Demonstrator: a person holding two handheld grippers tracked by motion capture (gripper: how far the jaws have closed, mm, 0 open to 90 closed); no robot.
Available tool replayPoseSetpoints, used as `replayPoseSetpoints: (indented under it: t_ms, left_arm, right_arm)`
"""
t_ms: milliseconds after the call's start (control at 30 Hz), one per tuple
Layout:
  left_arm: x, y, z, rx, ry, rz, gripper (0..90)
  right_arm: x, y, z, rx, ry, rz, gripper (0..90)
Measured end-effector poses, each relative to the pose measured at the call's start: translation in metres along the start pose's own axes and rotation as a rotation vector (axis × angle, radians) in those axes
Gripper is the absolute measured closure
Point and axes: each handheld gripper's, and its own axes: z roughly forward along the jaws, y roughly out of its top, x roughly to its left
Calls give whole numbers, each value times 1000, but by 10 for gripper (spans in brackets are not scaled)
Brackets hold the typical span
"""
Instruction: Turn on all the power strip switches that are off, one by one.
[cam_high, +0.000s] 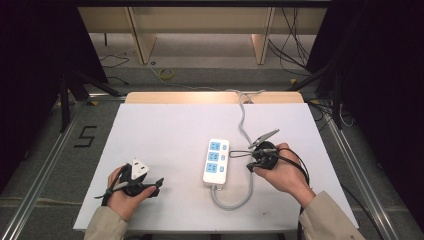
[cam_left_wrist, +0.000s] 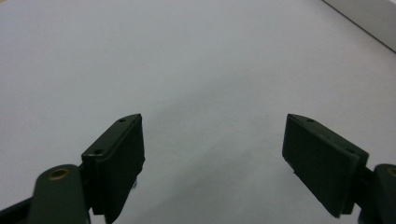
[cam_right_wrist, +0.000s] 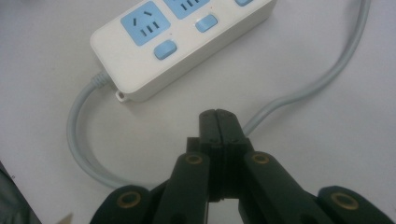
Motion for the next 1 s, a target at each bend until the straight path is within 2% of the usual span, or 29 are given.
replayPoseSetpoints:
  t_ms: [1000]
  left_arm:
    - [0, 1, 0, -6, 4, 0, 209]
  right_arm:
    - [6, 14, 6, 21, 3, -15, 900]
